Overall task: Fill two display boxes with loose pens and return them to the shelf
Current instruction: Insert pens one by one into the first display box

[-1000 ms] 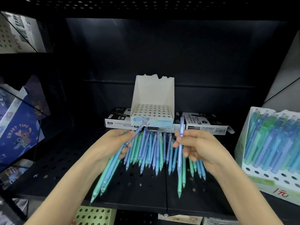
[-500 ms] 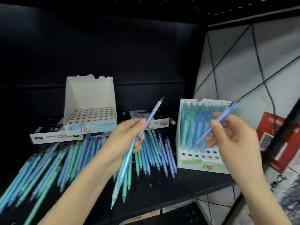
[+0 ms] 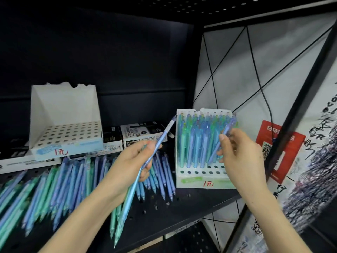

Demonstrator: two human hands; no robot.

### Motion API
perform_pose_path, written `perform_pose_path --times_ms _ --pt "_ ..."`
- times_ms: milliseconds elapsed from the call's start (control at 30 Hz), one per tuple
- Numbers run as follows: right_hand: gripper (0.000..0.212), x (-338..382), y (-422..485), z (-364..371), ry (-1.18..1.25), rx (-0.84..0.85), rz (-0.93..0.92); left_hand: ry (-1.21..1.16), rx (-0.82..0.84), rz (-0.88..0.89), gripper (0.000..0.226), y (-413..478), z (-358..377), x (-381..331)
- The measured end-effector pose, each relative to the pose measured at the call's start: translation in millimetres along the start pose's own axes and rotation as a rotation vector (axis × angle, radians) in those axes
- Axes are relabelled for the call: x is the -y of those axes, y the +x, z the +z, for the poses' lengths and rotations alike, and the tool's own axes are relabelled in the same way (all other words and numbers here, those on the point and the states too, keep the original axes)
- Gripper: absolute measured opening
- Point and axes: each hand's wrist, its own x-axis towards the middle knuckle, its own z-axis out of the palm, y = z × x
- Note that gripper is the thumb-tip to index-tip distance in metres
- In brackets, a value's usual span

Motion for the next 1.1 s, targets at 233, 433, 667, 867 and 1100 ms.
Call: perform_pose_path --times_ms 233,433,667,867,1100 --pt "0.019 -0.1 7.6 -0.9 -0.086 0.013 -0.017 -0.012 0.028 -0.026 0.026 -2.1 2.8 1.4" --pt "0.023 -2.5 5.0 3.4 -0.131 0.108 0.012 -0.016 0.039 -0.032 0.026 -2.4 7.6 0.8" --pt "0.017 -4.0 3.3 12.2 -0.183 0.168 0.023 -0.039 0.044 -0.023 0.031 -2.8 6.0 0.3" --pt "0.024 -7.5 6.2 12.6 -0.222 0.178 0.059 -0.069 0.074 0.037 0.036 -4.8 6.2 -4.7" --pt "0.025 37.8 -10.4 4.3 -0.211 -0.141 -0.131 -0.08 0.16 0.079 0.033 -9.9 7.8 -9.7"
